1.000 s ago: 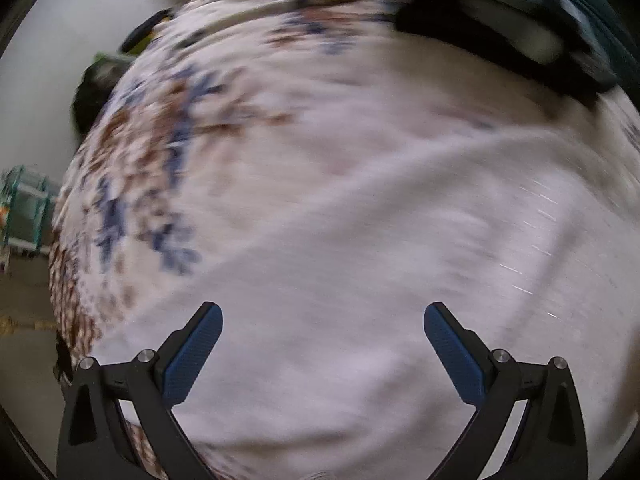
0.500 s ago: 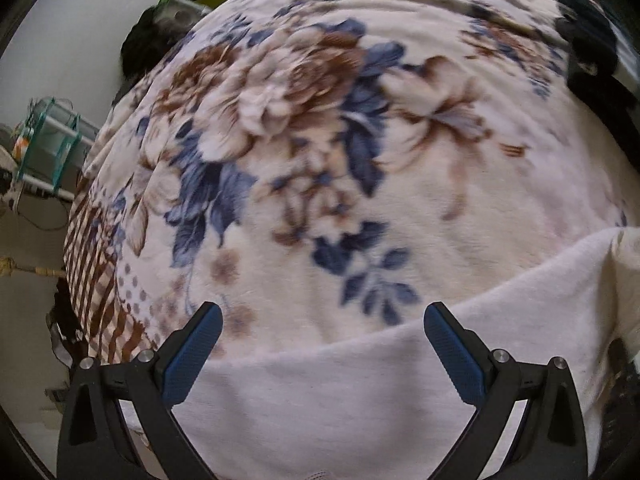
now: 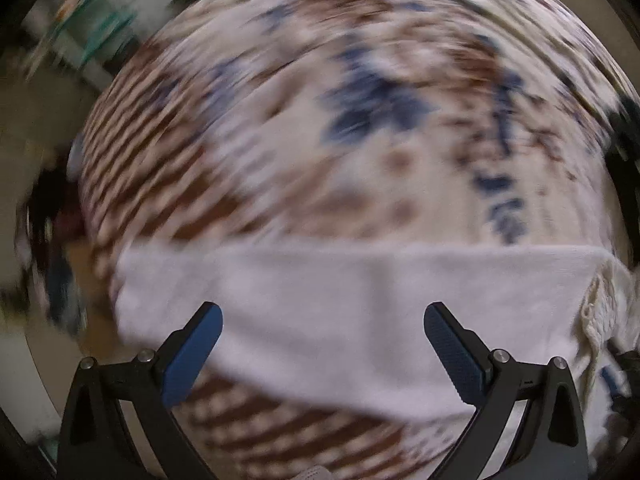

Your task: Fold small clothes

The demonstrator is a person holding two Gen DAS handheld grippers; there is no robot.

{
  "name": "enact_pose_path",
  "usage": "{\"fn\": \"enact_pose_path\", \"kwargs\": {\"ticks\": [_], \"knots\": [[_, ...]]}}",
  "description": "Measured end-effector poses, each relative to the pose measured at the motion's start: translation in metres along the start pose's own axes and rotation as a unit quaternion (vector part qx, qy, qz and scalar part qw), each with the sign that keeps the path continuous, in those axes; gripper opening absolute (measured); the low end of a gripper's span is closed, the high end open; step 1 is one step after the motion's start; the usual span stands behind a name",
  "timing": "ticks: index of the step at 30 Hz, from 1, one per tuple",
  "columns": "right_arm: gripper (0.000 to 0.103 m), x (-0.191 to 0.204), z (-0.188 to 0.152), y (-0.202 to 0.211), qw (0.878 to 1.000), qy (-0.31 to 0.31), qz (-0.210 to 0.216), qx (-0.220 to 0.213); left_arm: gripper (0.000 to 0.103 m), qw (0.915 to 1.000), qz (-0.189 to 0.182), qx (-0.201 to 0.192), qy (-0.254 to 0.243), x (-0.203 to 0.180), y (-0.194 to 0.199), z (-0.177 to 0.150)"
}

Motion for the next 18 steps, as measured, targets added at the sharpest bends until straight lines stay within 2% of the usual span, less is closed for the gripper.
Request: {"fn": "enact_pose_path", "kwargs": {"ticks": [2, 4, 6, 8, 9, 10, 11, 13, 15, 16, 17, 18], "knots": [[0.067, 0.002, -0.003, -0.025, 0.998, 0.011, -0.004, 0.056, 0.103, 0.9983, 0.0, 0.003, 0.058, 0.038, 0.0, -0.015], [0.067, -0.002, -0.004, -0.02, 0.999, 0.007, 0.003, 0.053, 0.103, 0.9932, -0.006, 0.015, 0.115, 0.07, -0.005, -0.027], [0.067, -0.008, -0.005, -0.008, 0.999, 0.008, 0.005, 0.042, 0.103, 0.9797, -0.043, 0.022, 0.194, 0.102, -0.014, -0.039], [0.067, -0.017, -0.013, 0.009, 0.999, 0.006, -0.003, 0.031, 0.103, 0.9538, -0.1, 0.014, 0.283, 0.131, -0.027, -0.049], [0.067, -0.02, -0.017, 0.013, 0.999, 0.006, -0.005, 0.032, 0.103, 0.9363, -0.124, 0.006, 0.329, 0.146, -0.036, -0.053], [0.067, -0.023, -0.018, 0.018, 0.999, 0.004, -0.007, 0.033, 0.103, 0.9246, -0.138, 0.001, 0.355, 0.154, -0.042, -0.055], [0.067, -0.029, -0.026, 0.021, 0.999, 0.002, -0.011, 0.035, 0.103, 0.9082, -0.157, -0.008, 0.388, 0.165, -0.05, -0.056], [0.067, -0.038, -0.024, 0.024, 0.999, 0.002, -0.019, 0.042, 0.103, 0.8863, -0.175, -0.037, 0.427, 0.178, -0.057, -0.051], [0.067, -0.043, -0.021, 0.023, 0.998, 0.004, -0.033, 0.049, 0.1, 0.8824, -0.175, -0.075, 0.43, 0.182, -0.052, -0.041], [0.067, -0.047, -0.023, 0.022, 0.998, 0.007, -0.04, 0.053, 0.086, 0.8864, -0.164, -0.097, 0.422, 0.182, -0.046, -0.035], [0.067, -0.052, -0.025, 0.019, 0.997, 0.009, -0.045, 0.055, 0.079, 0.8918, -0.155, -0.116, 0.409, 0.18, -0.04, -0.027], [0.067, -0.053, -0.029, 0.018, 0.997, 0.012, -0.05, 0.056, 0.058, 0.8948, -0.156, -0.128, 0.398, 0.177, -0.037, -0.022]]}}
Point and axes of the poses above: each gripper's, at about its wrist camera, not at the fingertips, and y roughly against the way its jaws point, x to its left, z to its top, the point moved 3 cm from there along -y, roughly the way its jaws point, and after that the axes turned 14 degrees about -z, right-handed, at the moved point
